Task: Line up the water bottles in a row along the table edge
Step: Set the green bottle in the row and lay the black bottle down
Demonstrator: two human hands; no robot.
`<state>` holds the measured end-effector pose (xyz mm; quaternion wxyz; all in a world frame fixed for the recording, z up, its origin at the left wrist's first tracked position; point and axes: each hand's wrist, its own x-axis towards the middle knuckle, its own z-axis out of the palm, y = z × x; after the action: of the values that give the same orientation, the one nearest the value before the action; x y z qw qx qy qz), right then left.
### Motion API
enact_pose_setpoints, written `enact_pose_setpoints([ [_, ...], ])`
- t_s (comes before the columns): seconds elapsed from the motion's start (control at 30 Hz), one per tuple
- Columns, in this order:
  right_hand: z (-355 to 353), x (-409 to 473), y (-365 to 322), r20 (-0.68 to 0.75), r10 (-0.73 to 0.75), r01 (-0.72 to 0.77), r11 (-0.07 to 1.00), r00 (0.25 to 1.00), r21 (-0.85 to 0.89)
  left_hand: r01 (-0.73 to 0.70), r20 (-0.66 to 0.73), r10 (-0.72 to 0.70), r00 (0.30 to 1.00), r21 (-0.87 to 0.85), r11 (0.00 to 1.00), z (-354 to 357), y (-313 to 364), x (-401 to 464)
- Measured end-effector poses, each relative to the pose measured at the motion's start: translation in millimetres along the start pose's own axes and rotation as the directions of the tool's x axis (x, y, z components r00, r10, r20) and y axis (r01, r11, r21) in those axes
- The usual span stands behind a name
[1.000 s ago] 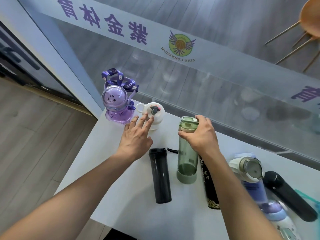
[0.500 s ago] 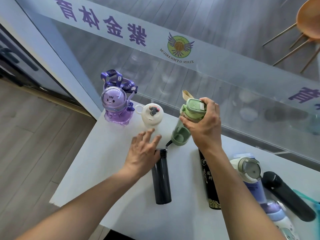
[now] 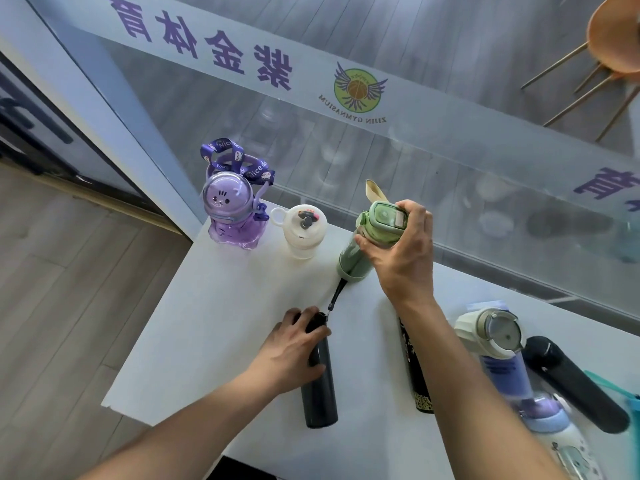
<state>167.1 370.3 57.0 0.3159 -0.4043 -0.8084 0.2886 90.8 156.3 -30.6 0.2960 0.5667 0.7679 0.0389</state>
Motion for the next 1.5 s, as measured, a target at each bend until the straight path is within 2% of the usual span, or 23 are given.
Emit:
enact_pose_setpoints([
  [0.27, -2.8, 2.7, -1.3, -0.006, -0.011, 0.011, 1.0, 1.0, -0.008, -0.041, 0.064, 0.035, 0.997, 0.097, 0.994, -9.8, 5.2, -10.0],
  [0.47, -0.6, -3.7, -5.6, -0.087, -0.016, 0.014, 1.0, 0.996, -0.021, -0.106, 0.119, 0.092, 0.989, 0.118, 0.987, -9.8, 2.7, -18.9],
  [0.87, 8.6, -15.1, -5.8, -0.028, -0.027, 0.026, 0.999, 0.999, -0.041, -0.091, 0.078, 0.085, 0.993, 0.086, 0.992, -5.5, -7.4, -27.2],
  [1.5, 3.1, -17.5, -7.5, -0.088, 0.013, -0.02, 0.997, 0.996, -0.078, -0.132, 0.053, 0.128, 0.99, 0.082, 0.988, -2.0, -8.6, -29.0],
])
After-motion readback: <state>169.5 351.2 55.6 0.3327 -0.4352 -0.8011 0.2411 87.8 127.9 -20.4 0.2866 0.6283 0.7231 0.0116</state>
